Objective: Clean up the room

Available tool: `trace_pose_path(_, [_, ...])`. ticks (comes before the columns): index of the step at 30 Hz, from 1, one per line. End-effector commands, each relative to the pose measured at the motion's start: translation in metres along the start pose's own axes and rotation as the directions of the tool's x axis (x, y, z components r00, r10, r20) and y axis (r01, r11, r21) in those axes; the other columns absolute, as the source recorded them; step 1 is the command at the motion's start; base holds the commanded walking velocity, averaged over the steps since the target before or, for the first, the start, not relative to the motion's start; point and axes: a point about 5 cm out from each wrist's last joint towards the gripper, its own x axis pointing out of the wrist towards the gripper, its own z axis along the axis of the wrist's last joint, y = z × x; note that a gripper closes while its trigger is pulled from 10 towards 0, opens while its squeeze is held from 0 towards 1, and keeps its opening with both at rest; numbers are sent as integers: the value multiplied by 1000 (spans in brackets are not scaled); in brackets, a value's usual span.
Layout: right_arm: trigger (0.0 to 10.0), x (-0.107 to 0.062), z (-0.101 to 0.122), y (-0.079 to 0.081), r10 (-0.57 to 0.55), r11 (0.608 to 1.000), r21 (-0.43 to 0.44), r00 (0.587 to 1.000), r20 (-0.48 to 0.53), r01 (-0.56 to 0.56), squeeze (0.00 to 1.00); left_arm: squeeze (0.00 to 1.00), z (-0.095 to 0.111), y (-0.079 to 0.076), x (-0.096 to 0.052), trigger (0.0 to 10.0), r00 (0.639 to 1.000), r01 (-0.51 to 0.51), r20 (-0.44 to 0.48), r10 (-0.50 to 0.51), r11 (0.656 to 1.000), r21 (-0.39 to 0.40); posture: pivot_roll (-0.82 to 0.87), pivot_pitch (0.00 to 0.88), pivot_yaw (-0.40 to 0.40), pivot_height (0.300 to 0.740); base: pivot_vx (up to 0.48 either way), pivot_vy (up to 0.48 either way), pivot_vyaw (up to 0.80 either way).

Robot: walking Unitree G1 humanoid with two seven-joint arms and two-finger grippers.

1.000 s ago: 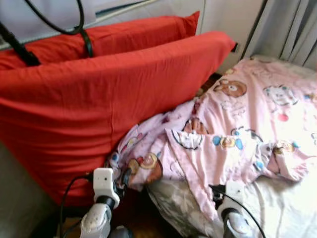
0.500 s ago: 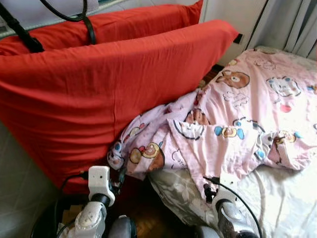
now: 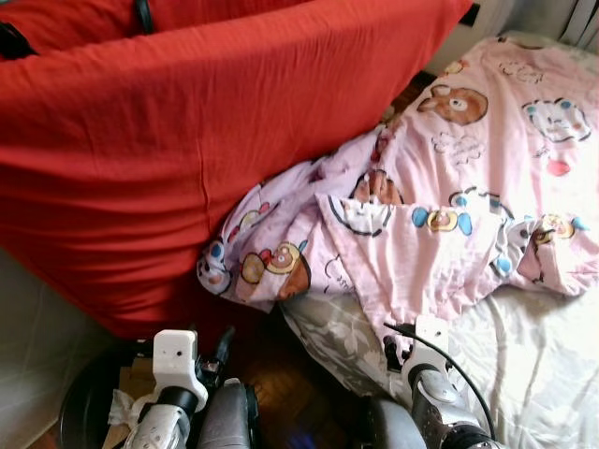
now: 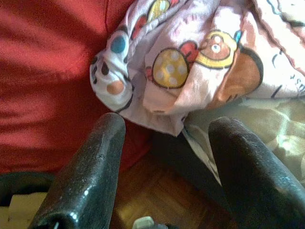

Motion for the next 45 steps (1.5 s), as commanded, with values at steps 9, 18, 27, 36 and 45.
trace_pose_path(9, [10000,1,3,-3,-15,1000,-2,1000,-5,15,0,0,2,-4,-16,10000,999,7,-48,-7,1000,3,132,350,2,642,0,0,0])
trace_pose_path(18, [2941,0,-2,2,-1,1000,8,1000,-18,1,0,0,4,-4,-26,10000,997,1,-76,0,1000,5,142,373,6,642,0,0,0])
trace_pose_path(27, [0,-1,-4,3,2,1000,14,1000,-22,-2,0,0,5,-4,-29,10000,996,-3,-89,3,1000,9,141,382,7,642,0,0,0])
trace_pose_path(36, [0,-2,-8,2,-3,1000,3,999,-34,3,0,0,4,-6,-31,10000,995,-6,-100,7,1000,6,139,391,5,642,0,0,0])
trace_pose_path(45, [0,-4,-15,-1,-15,1000,8,998,-56,15,0,0,3,-6,-32,10000,994,-8,-110,9,1000,5,141,393,5,642,0,0,0])
